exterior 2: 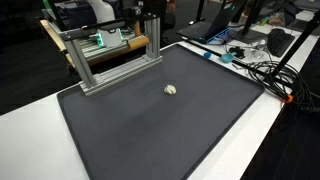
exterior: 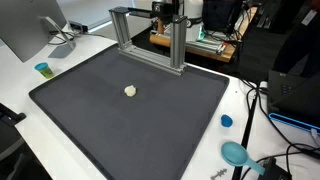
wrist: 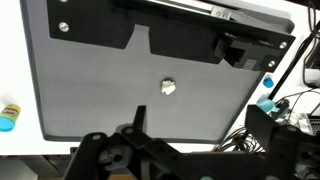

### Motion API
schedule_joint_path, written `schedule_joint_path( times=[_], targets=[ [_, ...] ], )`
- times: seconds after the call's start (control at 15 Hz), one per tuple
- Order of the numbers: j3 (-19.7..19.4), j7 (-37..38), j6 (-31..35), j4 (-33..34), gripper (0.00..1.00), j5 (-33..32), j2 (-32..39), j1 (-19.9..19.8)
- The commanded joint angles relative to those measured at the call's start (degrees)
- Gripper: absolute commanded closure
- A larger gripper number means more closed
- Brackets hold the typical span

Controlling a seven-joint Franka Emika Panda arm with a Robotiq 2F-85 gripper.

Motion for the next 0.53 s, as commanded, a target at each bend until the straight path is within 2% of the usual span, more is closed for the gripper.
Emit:
schedule_joint_path(
  times=[0.0,0.47],
  targets=[
    [1.1,-0.8,-0.1,0.1,0.0,0.9,0.5,-1.5],
    [11.8,16.3,3.1,-0.1,0.0,1.5,7.4,-1.4]
  ],
)
